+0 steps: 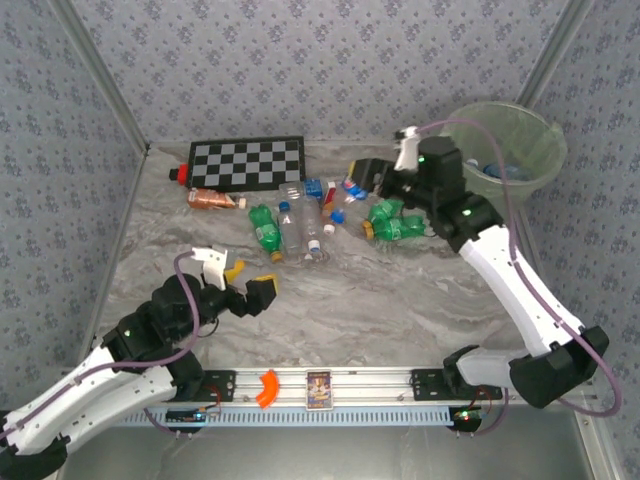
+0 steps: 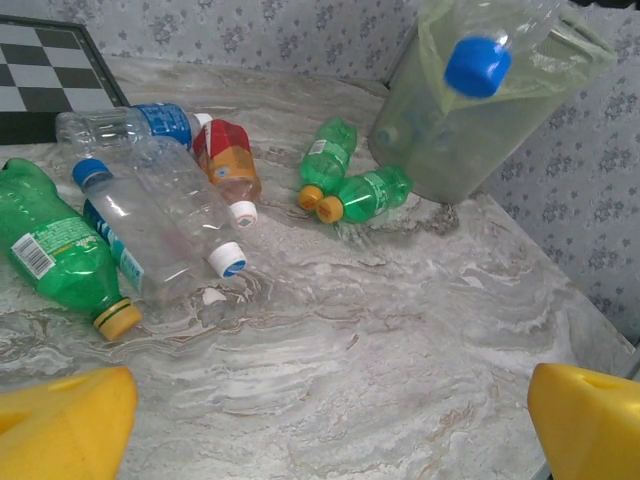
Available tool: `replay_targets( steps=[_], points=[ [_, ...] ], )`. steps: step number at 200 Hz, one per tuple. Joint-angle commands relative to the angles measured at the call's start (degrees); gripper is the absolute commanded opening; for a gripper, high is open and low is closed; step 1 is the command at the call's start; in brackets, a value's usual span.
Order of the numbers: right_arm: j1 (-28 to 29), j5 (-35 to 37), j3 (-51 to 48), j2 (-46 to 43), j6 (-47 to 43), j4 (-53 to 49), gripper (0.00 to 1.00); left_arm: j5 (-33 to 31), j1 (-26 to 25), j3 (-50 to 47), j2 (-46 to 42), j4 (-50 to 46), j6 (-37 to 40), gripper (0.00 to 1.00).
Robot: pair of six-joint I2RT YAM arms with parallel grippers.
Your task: Put the plastic bottles in the bin
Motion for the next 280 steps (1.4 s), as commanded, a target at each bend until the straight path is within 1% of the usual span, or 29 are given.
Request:
replay_targets(
  steps=[1,35,58,70,88,99,120,146,170,201,222,228,232,235,236,237,241,243,244,246,248,264,280],
  points=[
    [-5.94,3.41,4.76,-1.57,0.29,-7.07,0.55,-1.74,-0.25,-0.32,-1.36,-1.45,-1.06,1.00],
    [-16.05,7.61,8.48,-1.31,1.06,-9.40,0.54,-1.82,-0.23,-1.31,-2.94,-1.47,-1.24,1.00],
    [-23.19,10.11,9.37,-0.60,2.36,-7.95,0.54,-1.73,-0.23,-1.40,-3.74,-1.91,-1.58,1.00],
    [-26.58,10.78,9.63,0.15,4.68,-6.59,0.54,-1.67,-0.23,-1.56,-4.30,-1.98,-1.76,1.00],
    [-30.92,11.43,10.27,1.47,7.23,-4.97,0.54,-1.67,-0.23,-1.82,-4.99,-2.00,-2.07,1.00],
    [-32.73,13.18,10.47,2.20,8.78,-3.84,0.54,-1.56,-0.23,-2.08,-5.33,-1.90,-2.27,1.00],
    [-34.64,16.42,11.05,3.60,9.87,-1.21,0.54,-1.21,-0.22,-2.23,-5.41,-2.08,-2.27,1.00],
    [-34.99,26.50,12.05,5.55,9.06,0.58,0.54,-1.40,-0.23,-1.77,-5.52,-3.04,-2.02,1.00],
    [-35.02,32.71,12.40,7.91,6.94,3.73,0.54,-1.50,-0.23,-1.59,-5.76,-3.35,-2.03,1.00],
    [-35.20,35.12,14.92,12.70,5.72,5.74,0.54,-1.58,-0.23,-0.97,-5.76,-4.23,-2.03,1.00],
    [-35.20,35.85,19.73,17.20,4.83,4.29,0.55,-1.71,-0.24,-0.70,-6.12,-4.98,-2.29,1.00],
    [-35.32,35.39,21.33,18.50,4.67,3.15,0.59,-1.82,-0.23,-0.66,-6.22,-5.29,-2.34,1.00],
    [-35.30,35.31,22.54,19.26,4.50,2.41,0.64,-1.91,-0.24,-0.61,-6.37,-5.47,-2.44,1.00],
    [-35.20,35.18,23.48,19.79,4.49,1.67,0.69,-1.93,-0.23,-0.61,-6.43,-5.54,-2.53,1.00],
    [-35.20,35.14,23.83,19.92,4.48,1.41,0.69,-1.92,-0.23,-0.61,-6.41,-5.57,-2.50,1.00],
    [-35.19,35.04,24.01,20.21,4.48,1.28,0.72,-1.92,-0.23,-0.61,-6.49,-5.63,-2.49,1.00],
    [-35.27,34.75,25.13,20.93,4.46,-0.03,0.77,-1.91,-0.23,-0.57,-6.63,-5.75,-2.64,1.00],
    [-35.24,34.54,25.87,21.33,4.47,-0.44,0.86,-1.91,-0.23,-0.58,-6.72,-5.84,-2.71,1.00],
    [-35.21,34.43,26.26,21.53,4.47,-0.83,0.89,-1.91,-0.23,-0.59,-6.69,-5.90,-2.72,1.00],
    [-35.27,34.24,26.81,21.87,4.49,-1.55,0.96,-1.91,-0.23,-0.65,-6.71,-5.99,-2.78,1.00],
    [-35.21,34.06,27.15,22.14,4.50,-2.03,0.99,-1.91,-0.23,-0.56,-6.87,-6.07,-2.77,1.00],
    [-34.98,32.89,29.49,23.36,4.69,-4.78,0.99,-1.99,-0.23,-0.61,-7.15,-6.64,-3.06,1.00],
    [-34.67,32.78,28.30,22.40,4.55,-4.73,1.00,-2.11,-0.23,-0.64,-7.28,-6.96,-3.14,1.00]
  ],
)
